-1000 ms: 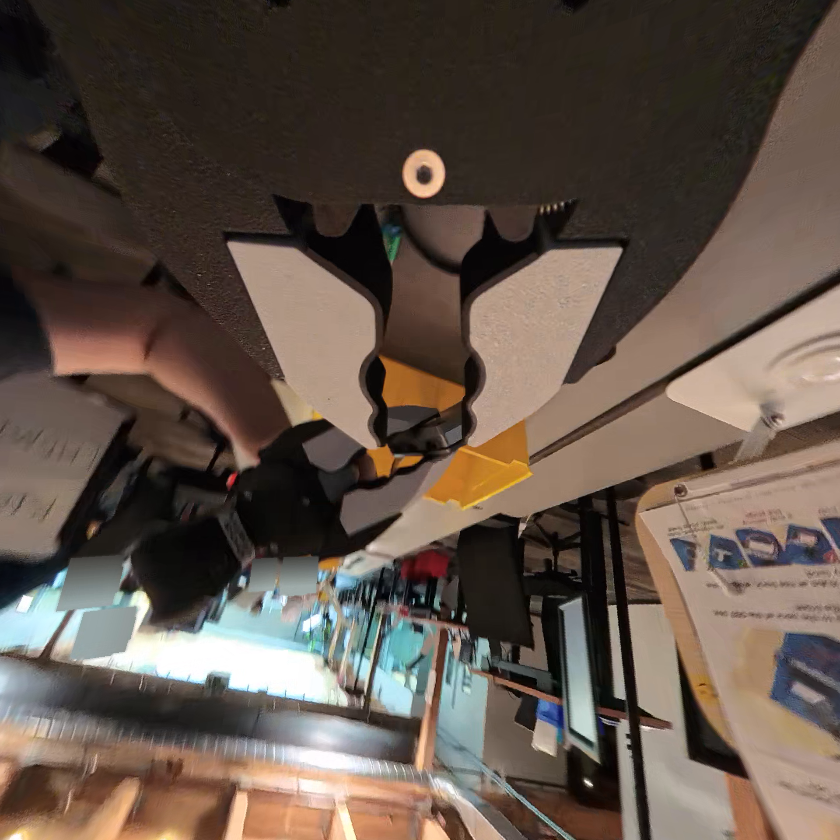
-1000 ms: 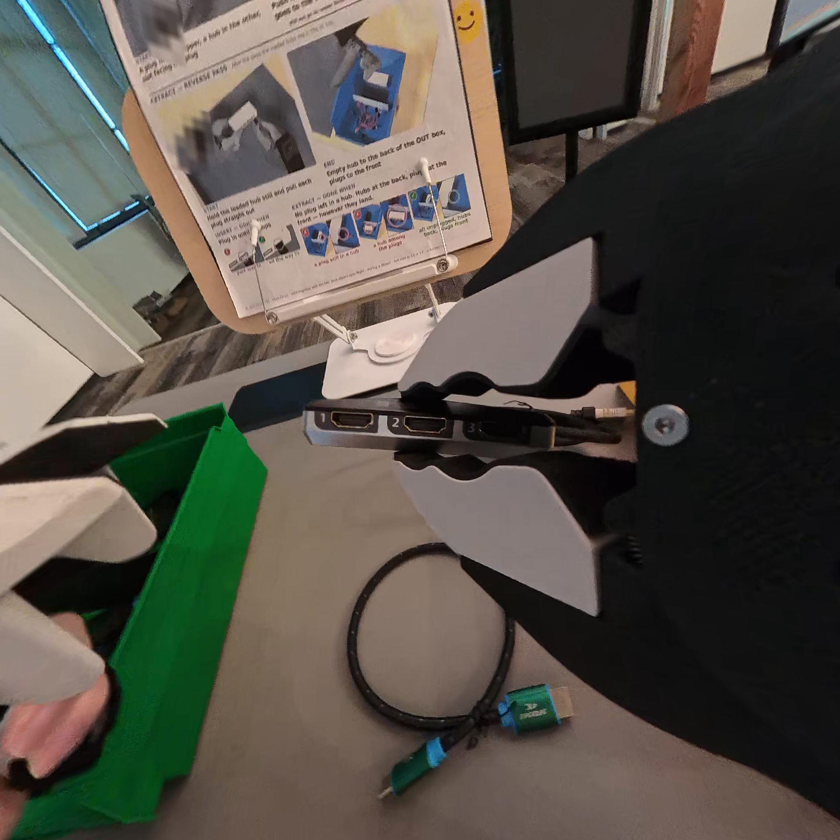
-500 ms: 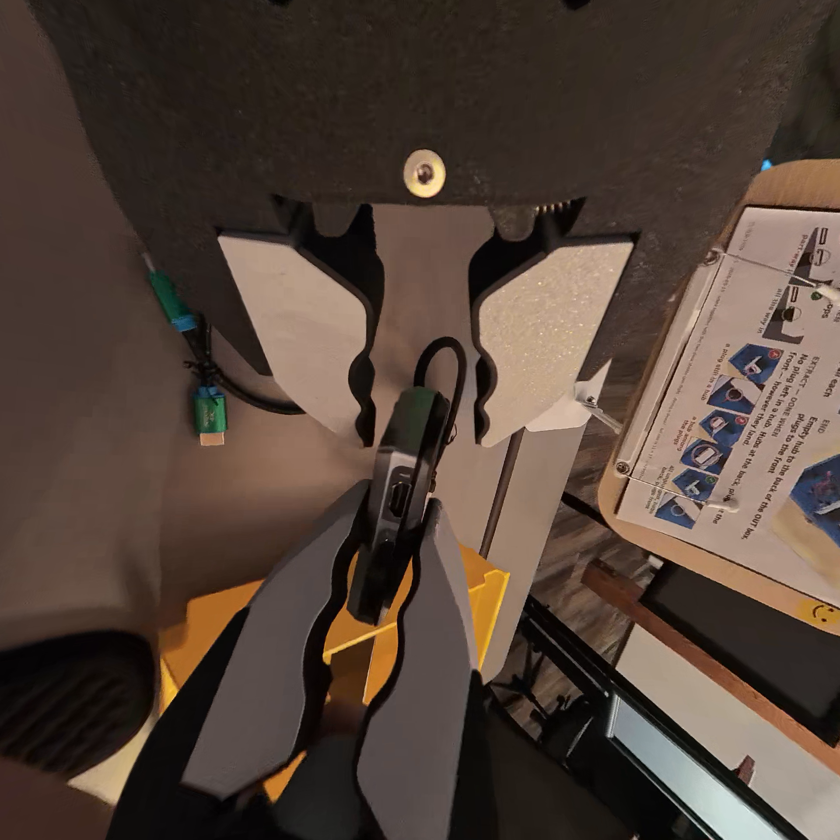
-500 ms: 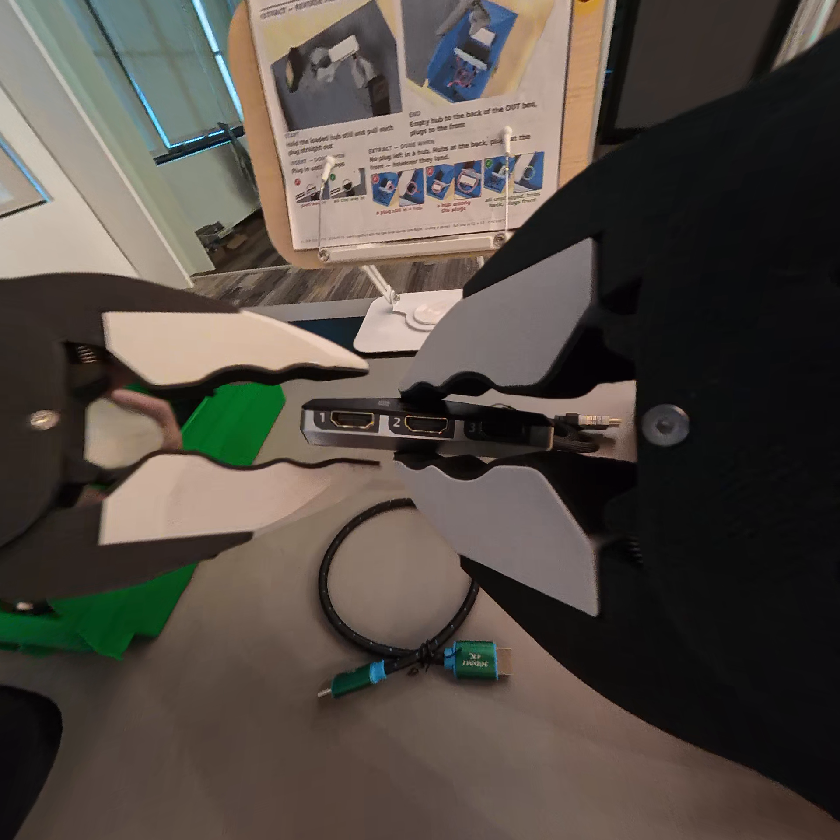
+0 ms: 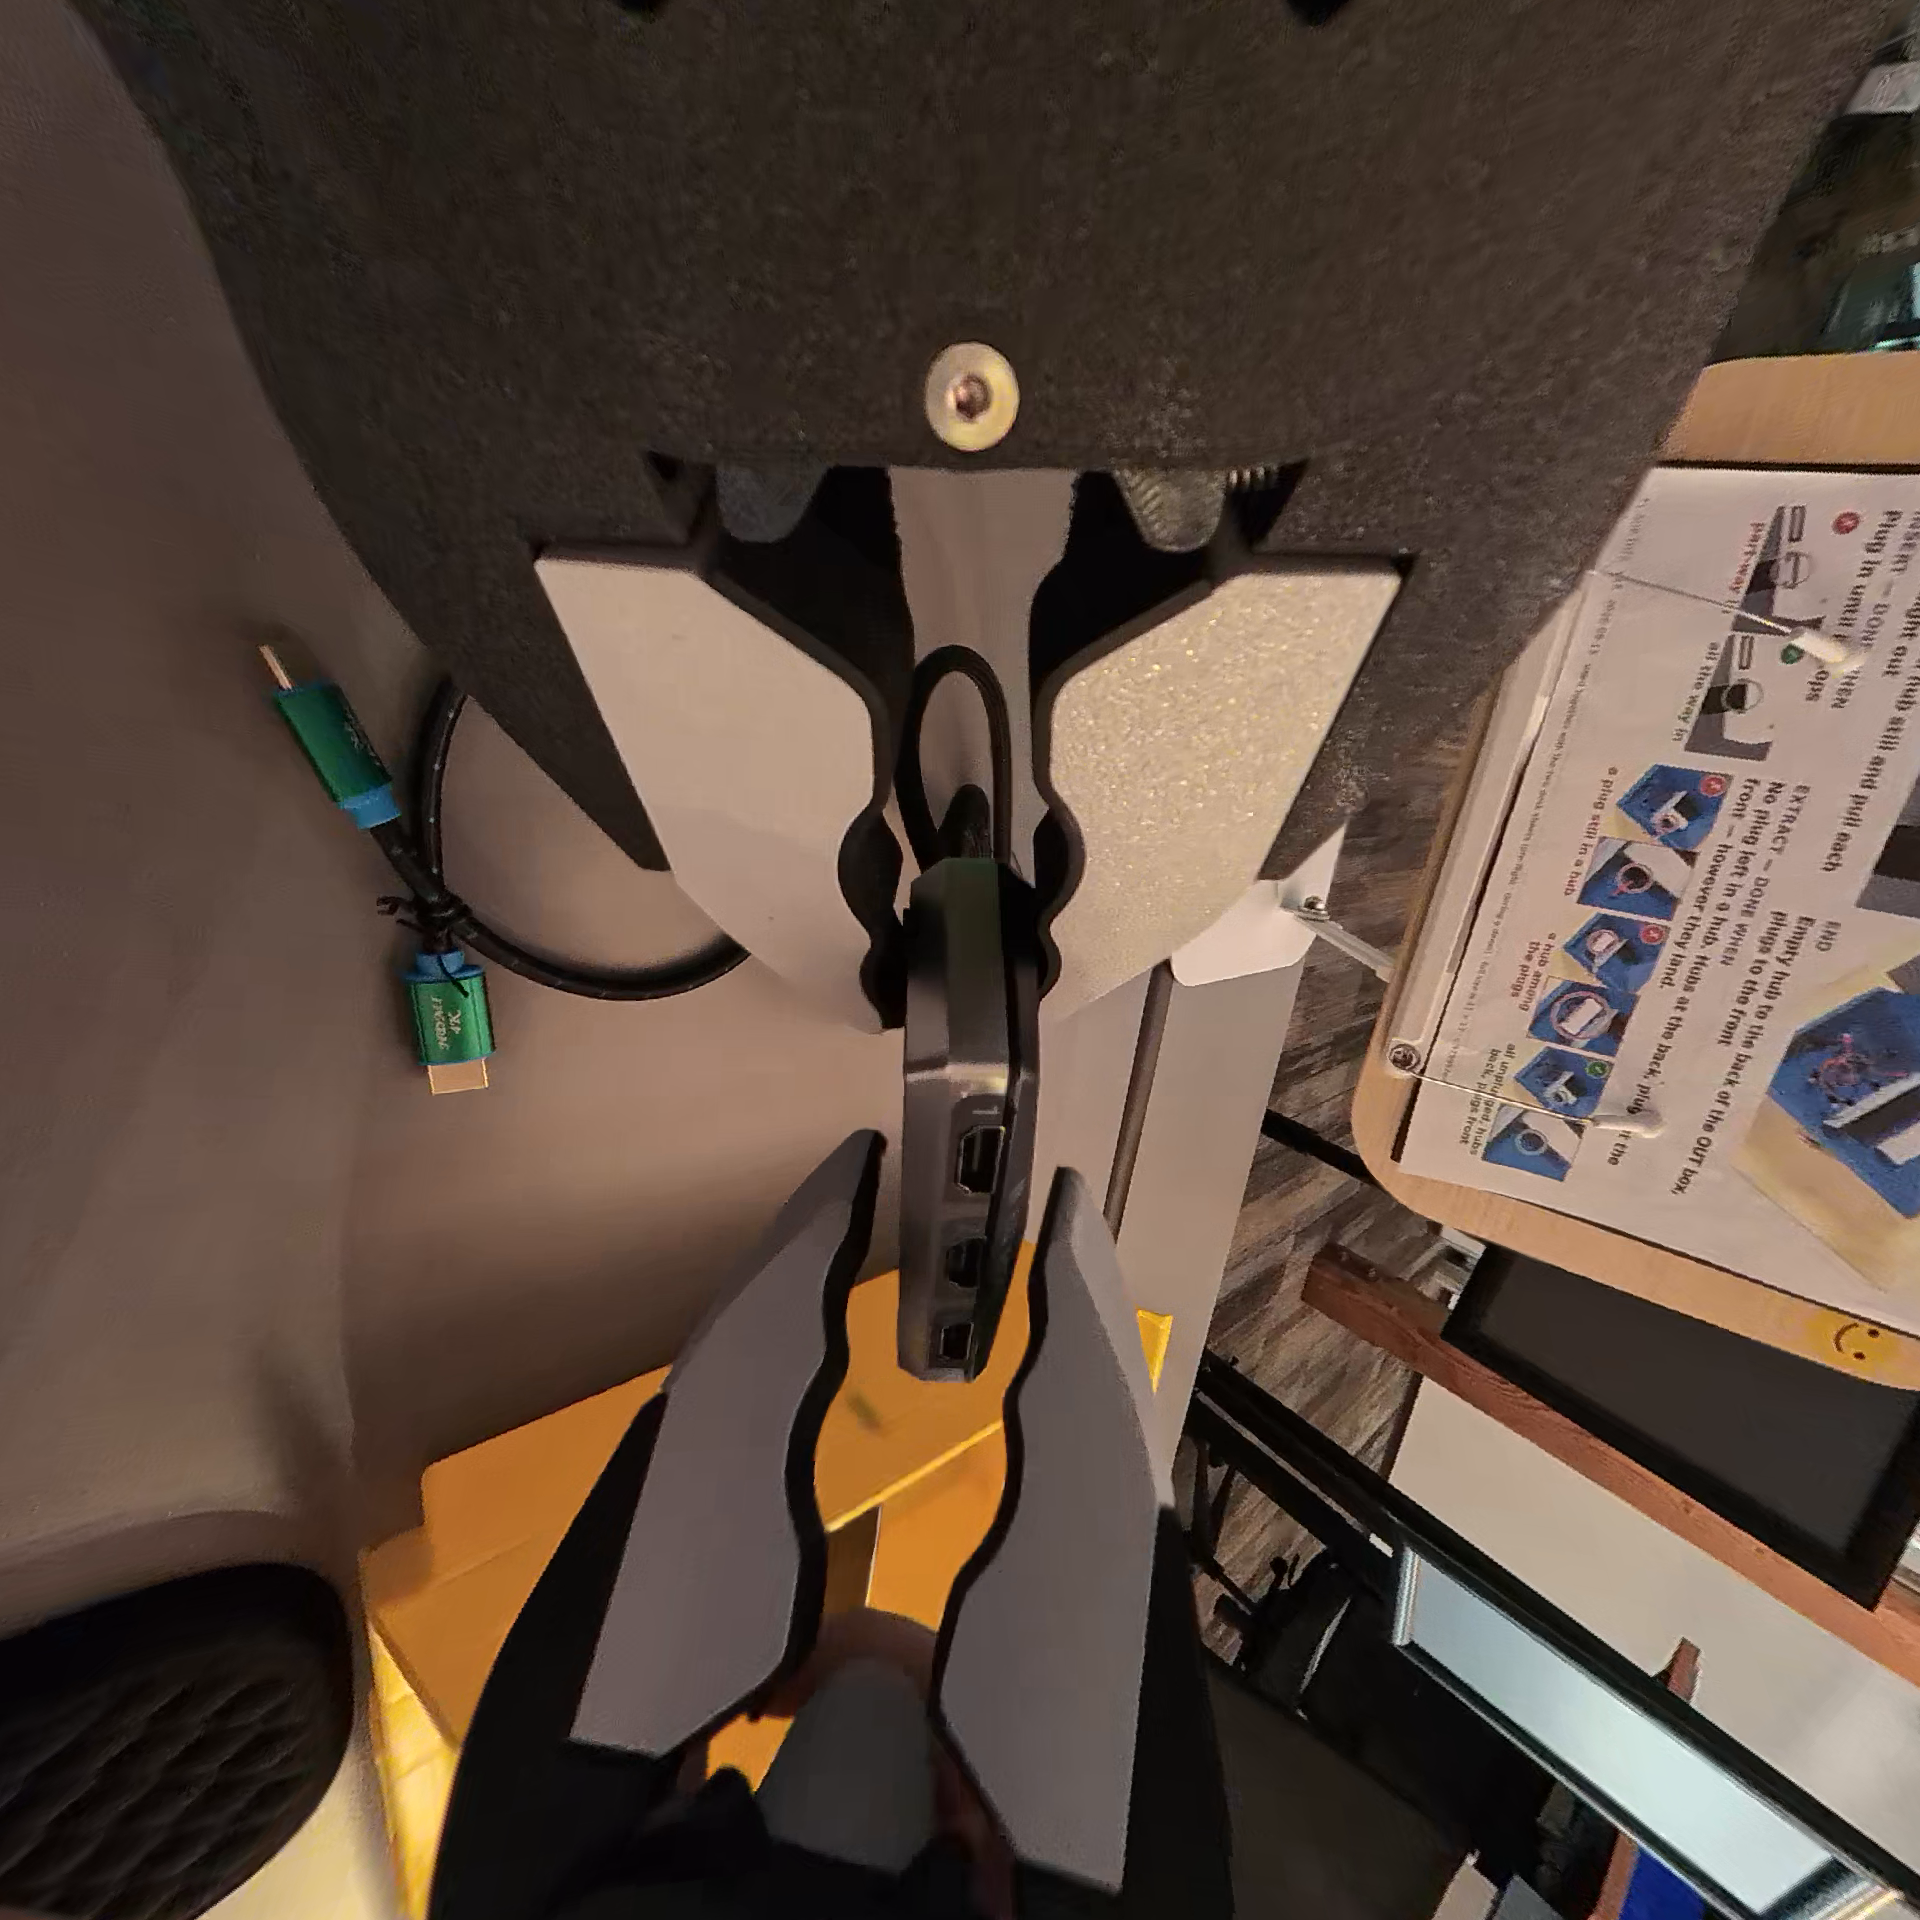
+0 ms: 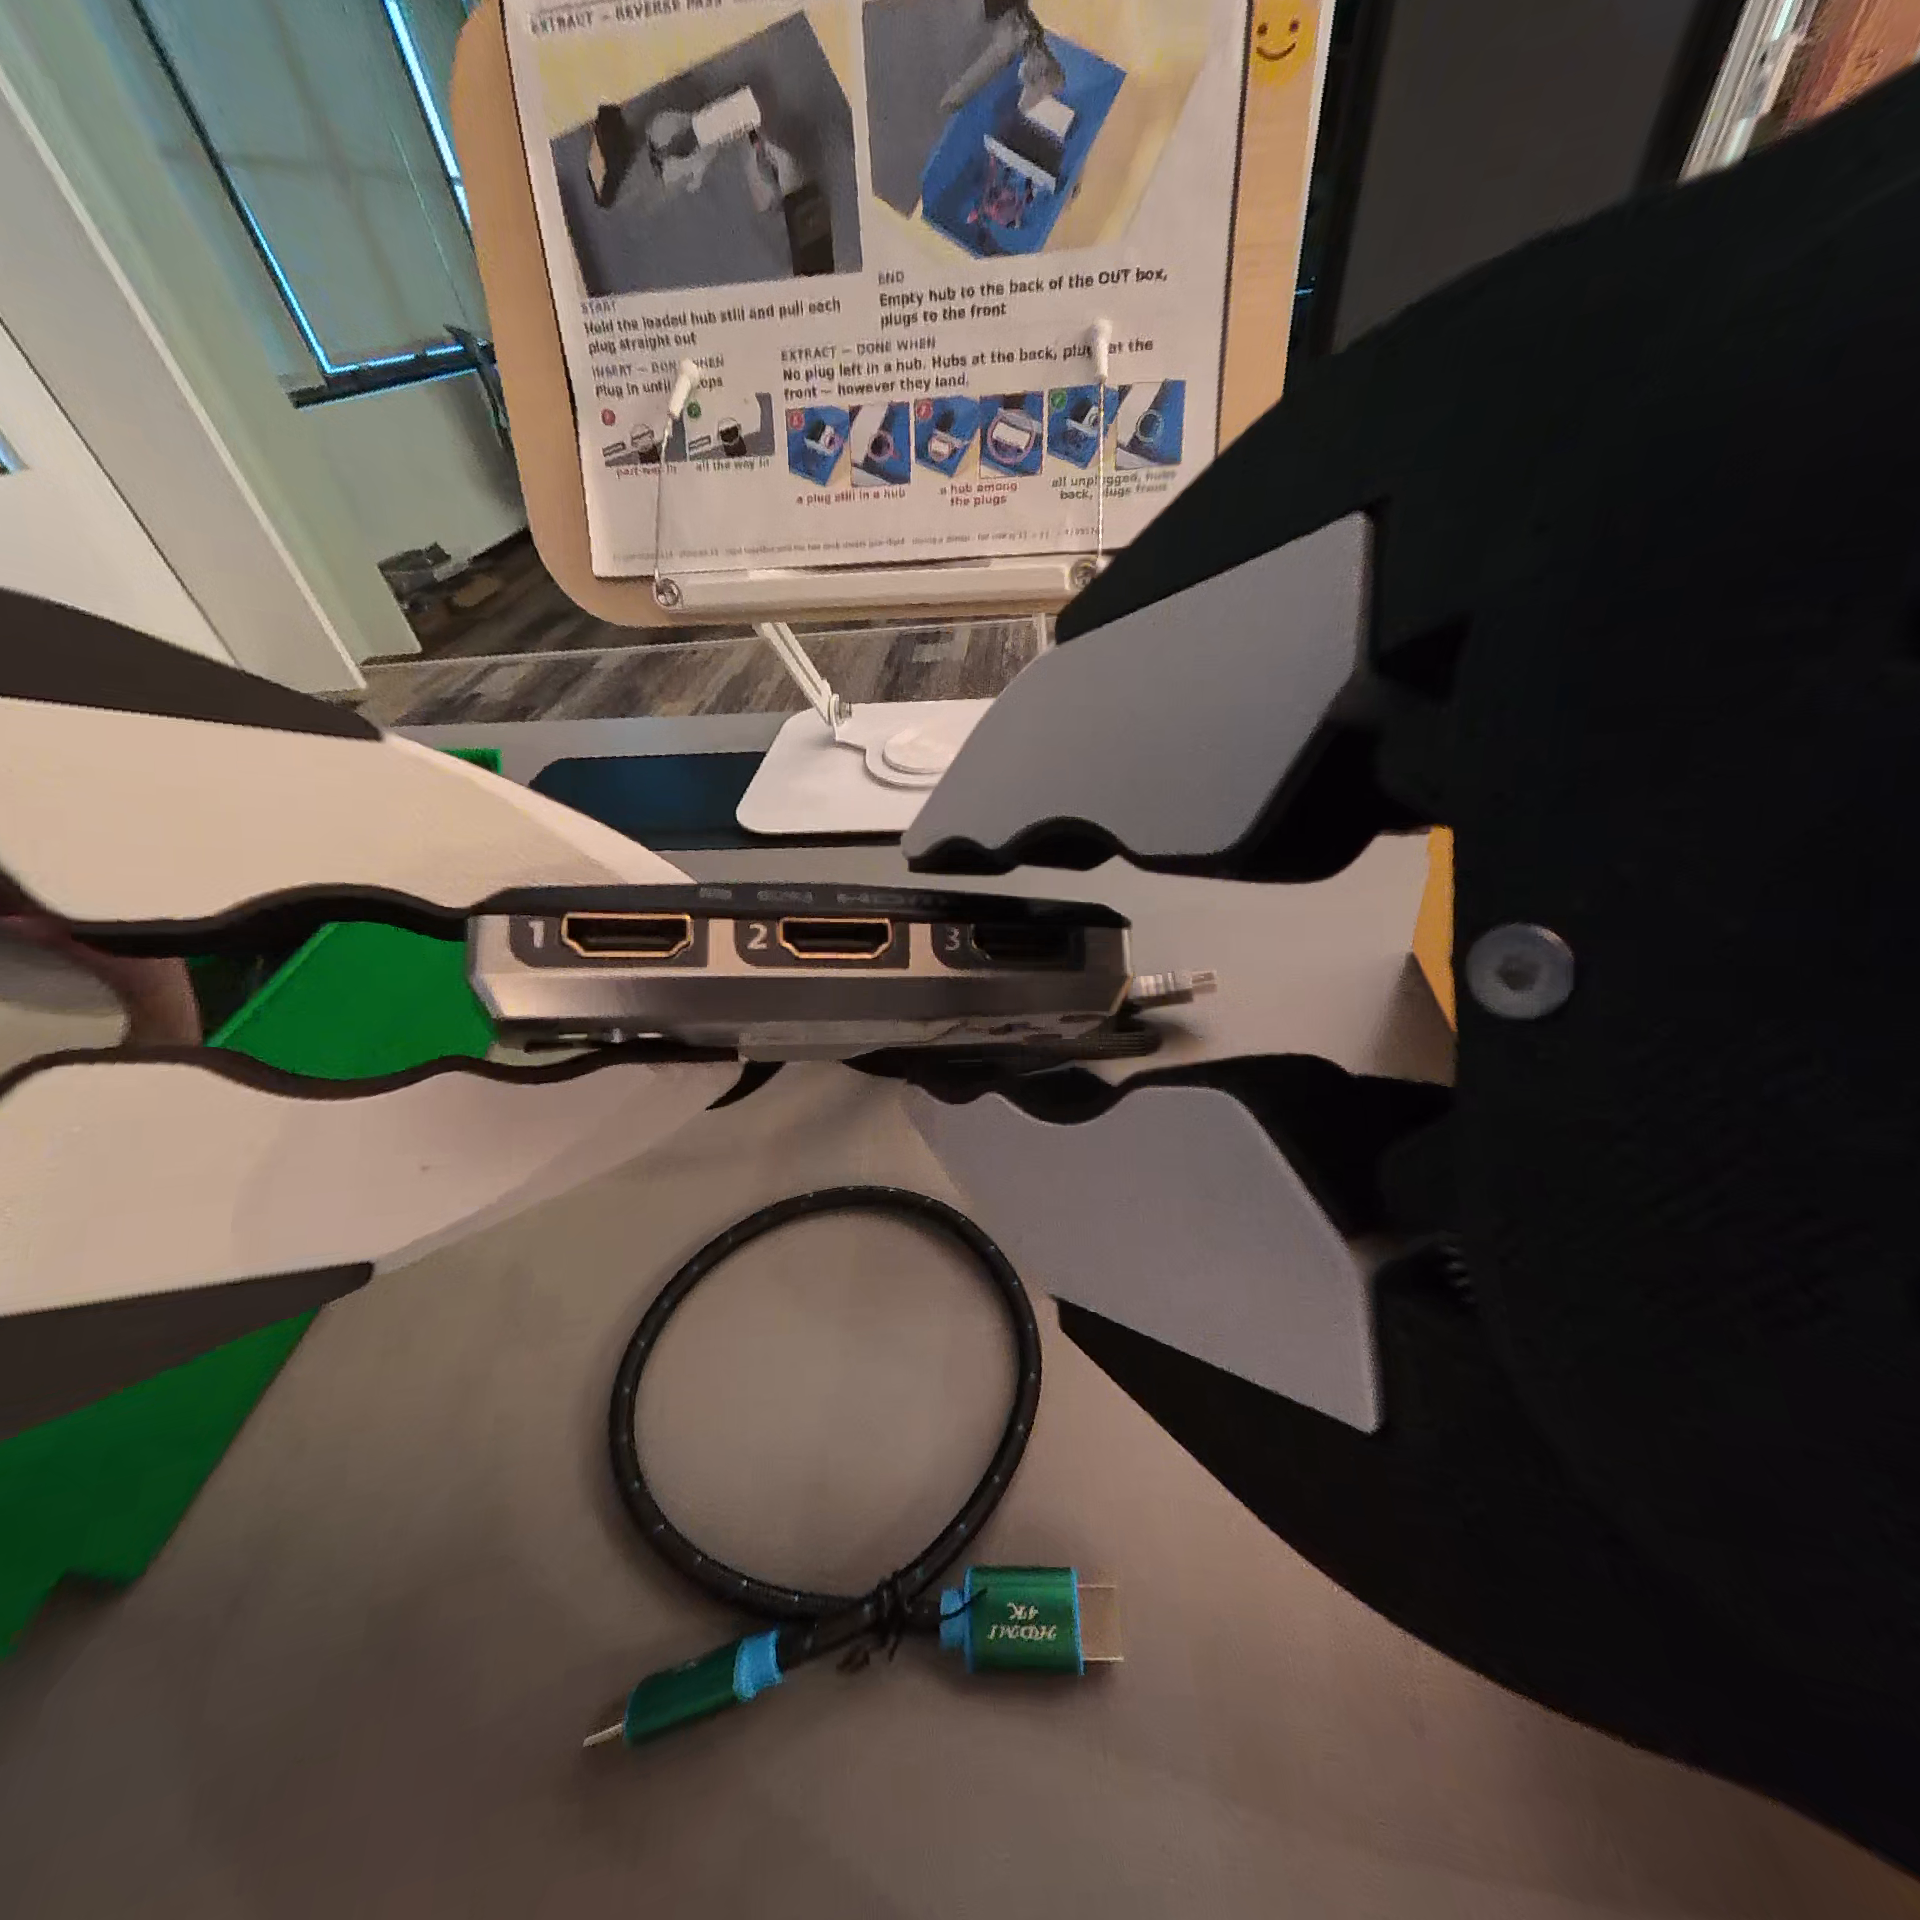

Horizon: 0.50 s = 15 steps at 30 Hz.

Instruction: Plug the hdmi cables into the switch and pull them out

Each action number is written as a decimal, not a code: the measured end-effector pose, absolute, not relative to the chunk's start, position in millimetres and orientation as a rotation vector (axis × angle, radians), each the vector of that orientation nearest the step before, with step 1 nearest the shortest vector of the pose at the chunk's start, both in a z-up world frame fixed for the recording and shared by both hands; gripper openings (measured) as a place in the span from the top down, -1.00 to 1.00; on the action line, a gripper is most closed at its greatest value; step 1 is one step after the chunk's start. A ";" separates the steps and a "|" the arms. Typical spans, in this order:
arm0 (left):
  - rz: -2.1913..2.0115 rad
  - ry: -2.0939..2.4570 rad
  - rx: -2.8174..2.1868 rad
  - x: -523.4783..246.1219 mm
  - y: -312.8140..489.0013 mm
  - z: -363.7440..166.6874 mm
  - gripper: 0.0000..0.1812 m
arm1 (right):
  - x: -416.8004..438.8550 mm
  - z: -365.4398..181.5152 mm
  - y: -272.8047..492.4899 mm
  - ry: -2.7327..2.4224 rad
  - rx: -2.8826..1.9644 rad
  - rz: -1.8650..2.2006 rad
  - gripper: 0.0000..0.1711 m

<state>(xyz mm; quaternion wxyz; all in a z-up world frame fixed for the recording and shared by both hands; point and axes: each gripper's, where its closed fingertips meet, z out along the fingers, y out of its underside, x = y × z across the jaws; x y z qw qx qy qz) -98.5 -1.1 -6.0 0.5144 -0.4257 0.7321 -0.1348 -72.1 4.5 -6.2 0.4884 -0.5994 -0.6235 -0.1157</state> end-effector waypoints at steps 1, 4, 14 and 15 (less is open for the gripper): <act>-0.305 1.766 -1.016 -98.3 -1.6 -6.5 0.76 | -71.3 -8.7 5.9 -1.527 -1.459 -0.296 0.66; -0.259 1.764 -1.002 -96.5 -0.7 -9.4 0.76 | -70.7 -13.4 4.2 -1.546 -1.501 -0.262 0.74; -0.415 1.704 -0.876 -81.5 -22.5 -2.8 0.59 | -81.9 -6.8 -7.3 -1.637 -1.265 -0.226 0.74; -0.394 1.700 -0.860 -80.2 -22.5 -3.3 0.60 | -84.5 -6.1 -8.1 -1.637 -1.247 -0.221 0.74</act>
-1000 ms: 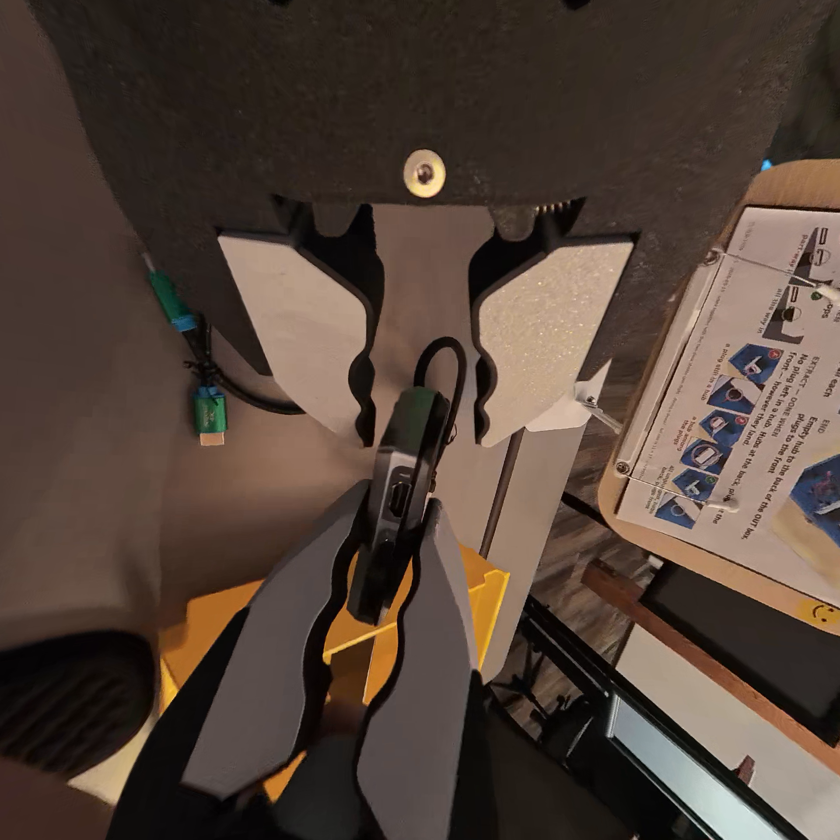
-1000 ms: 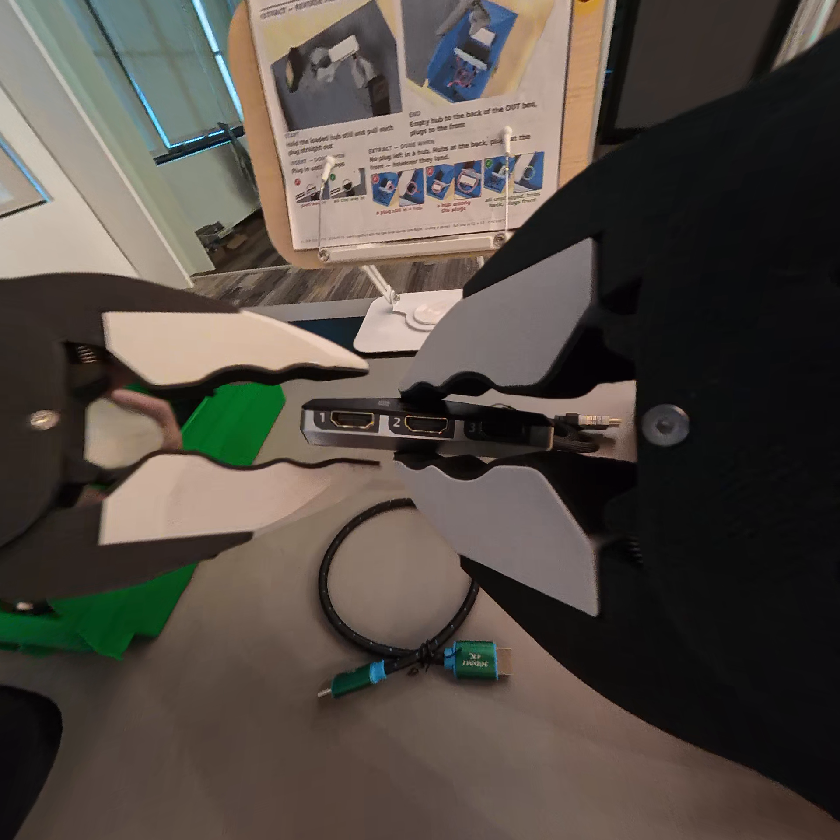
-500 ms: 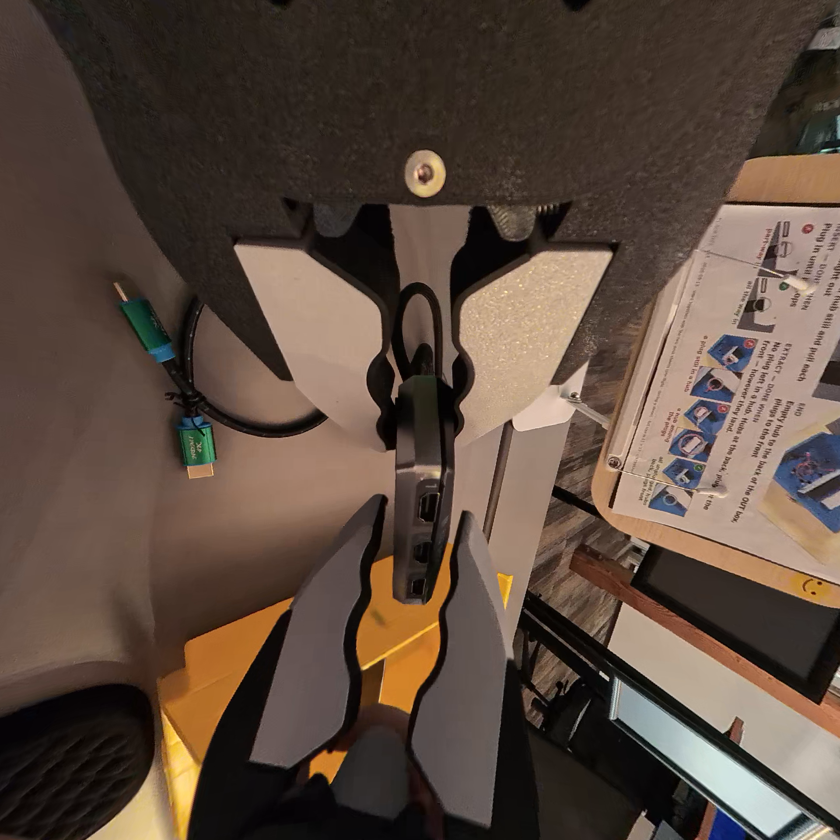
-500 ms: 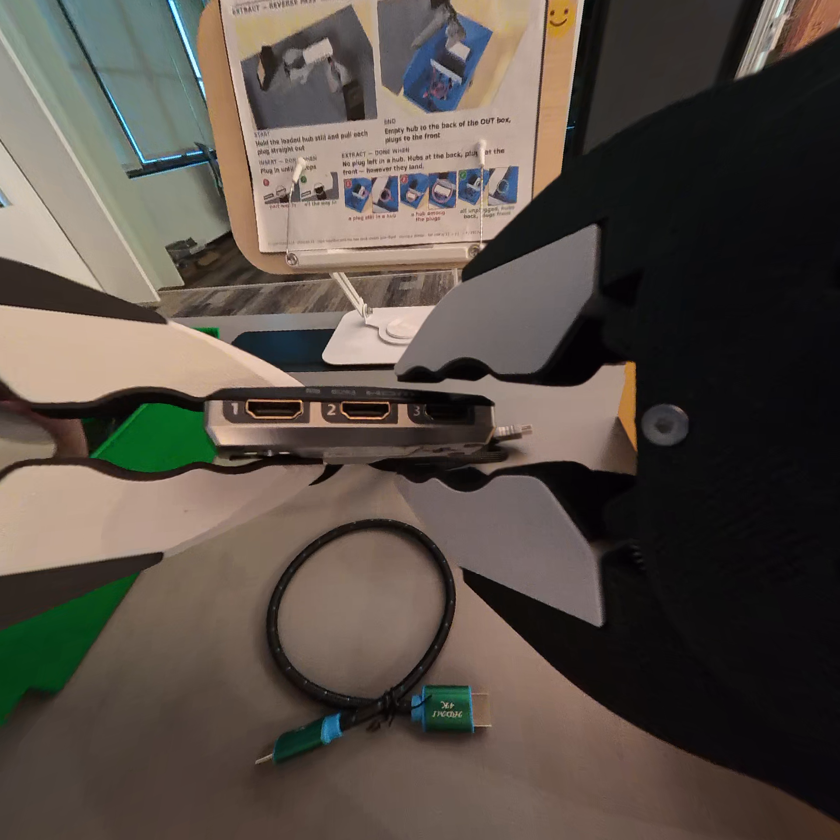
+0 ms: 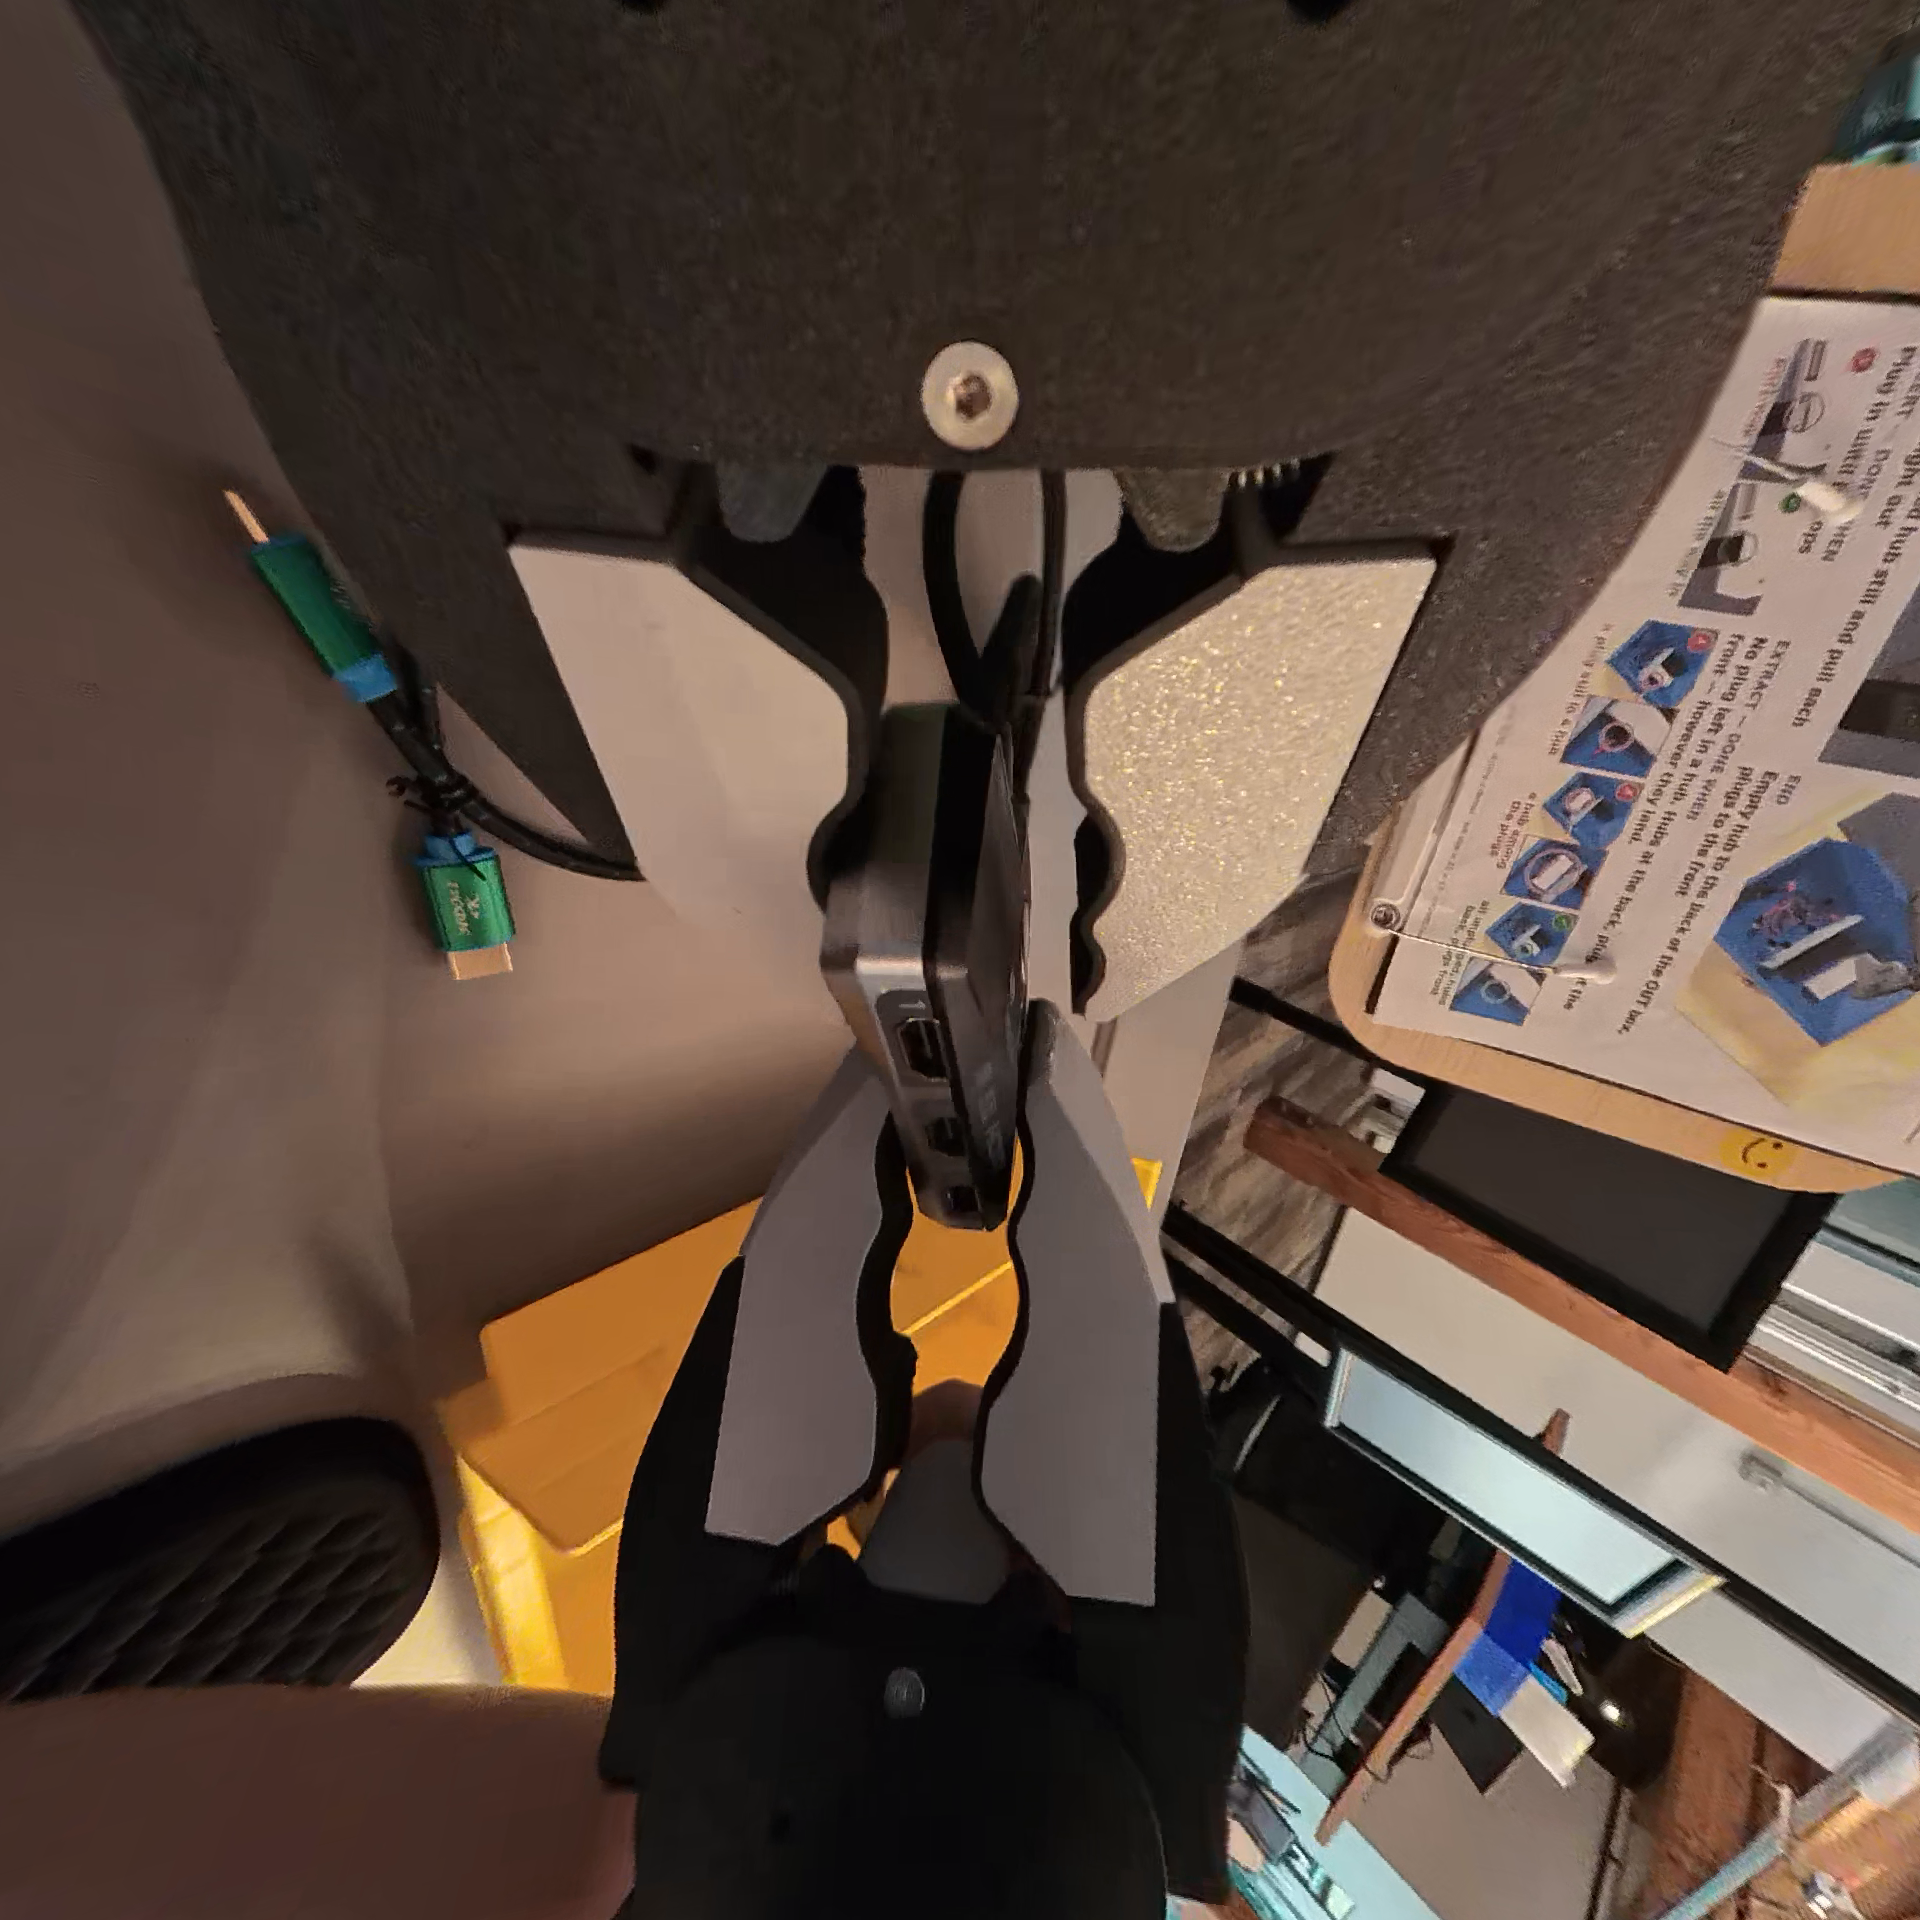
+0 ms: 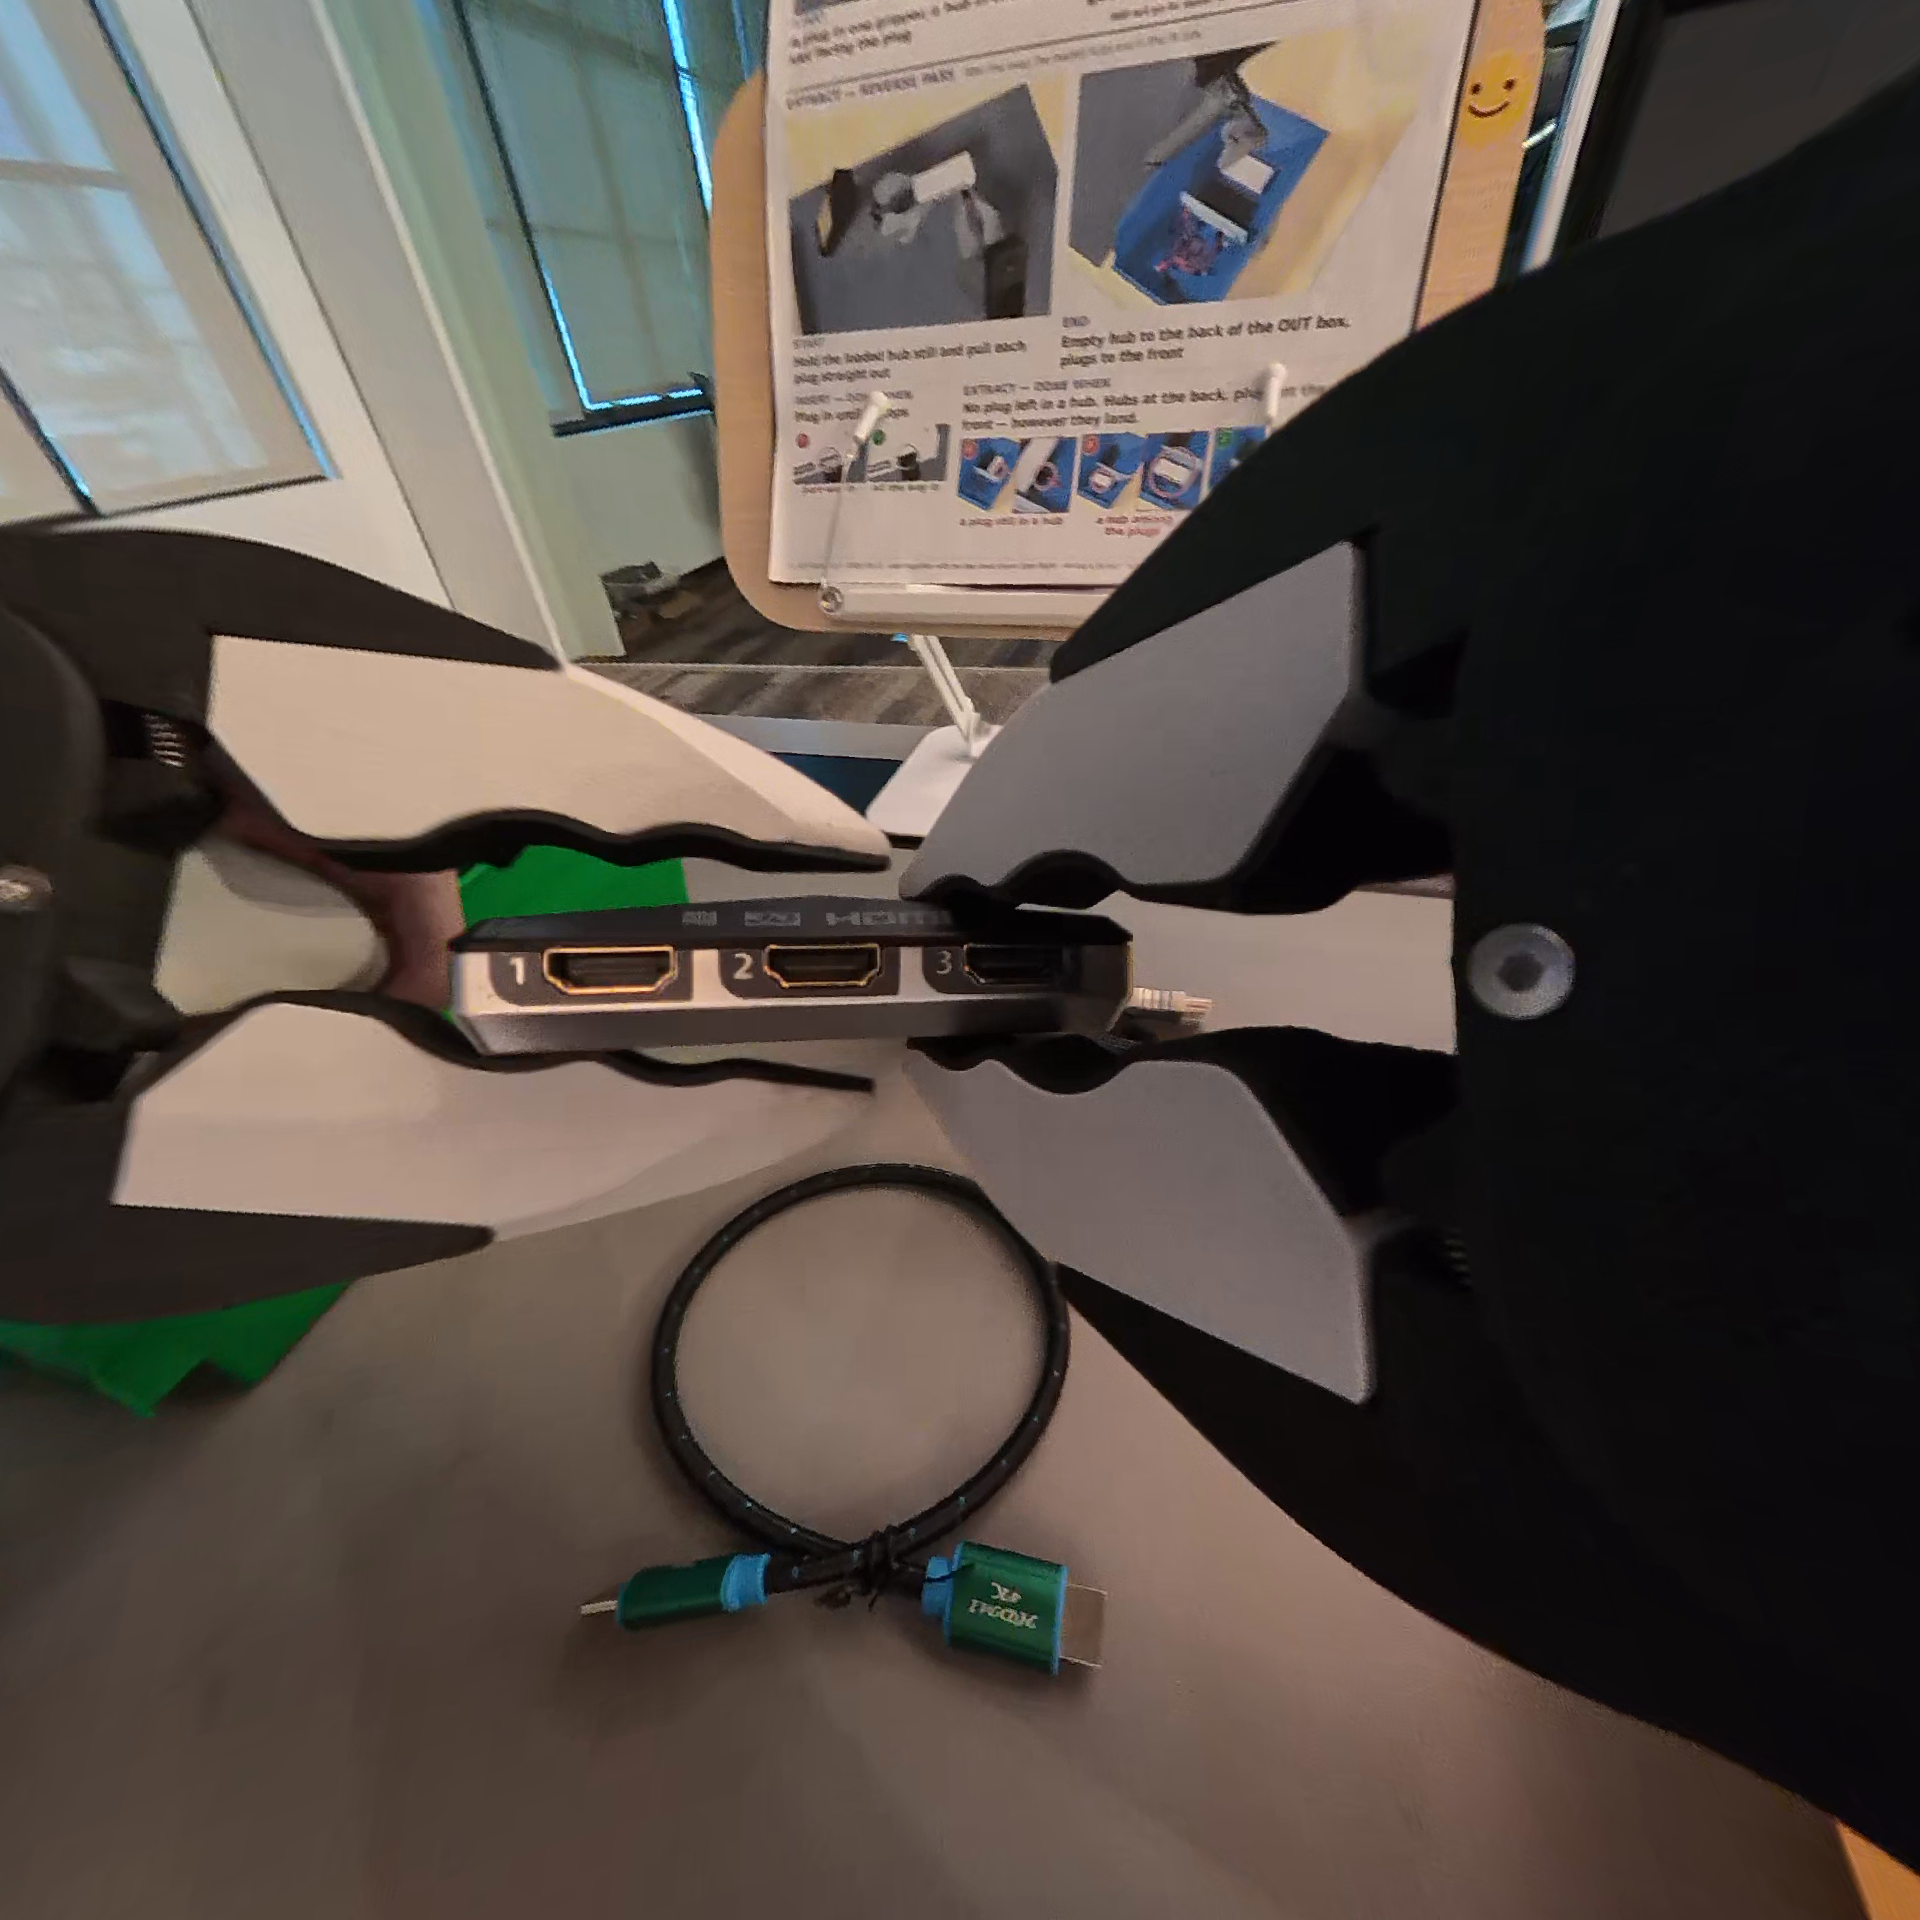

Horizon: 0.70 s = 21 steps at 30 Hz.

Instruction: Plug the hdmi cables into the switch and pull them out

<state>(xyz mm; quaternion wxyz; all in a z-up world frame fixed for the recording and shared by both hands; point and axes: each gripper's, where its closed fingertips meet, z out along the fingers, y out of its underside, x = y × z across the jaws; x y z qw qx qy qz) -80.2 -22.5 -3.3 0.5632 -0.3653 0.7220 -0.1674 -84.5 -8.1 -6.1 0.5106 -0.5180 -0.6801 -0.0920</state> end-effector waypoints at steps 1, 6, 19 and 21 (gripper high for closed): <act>-0.367 1.701 -0.835 -79.8 -22.6 -4.1 0.66 | -85.8 -5.4 -7.7 -1.634 -1.239 -0.227 0.74; -0.331 1.678 -0.844 -80.5 -18.5 -0.3 0.75 | -88.1 -3.1 -5.3 -1.577 -1.234 -0.152 0.74; -0.112 1.358 -1.196 -94.7 39.0 21.8 0.75 | -30.7 30.7 39.0 -1.139 -1.449 -0.300 0.57; -0.103 1.280 -1.253 -99.7 48.4 24.6 0.75 | -19.1 42.0 45.0 -1.009 -1.517 -0.302 0.41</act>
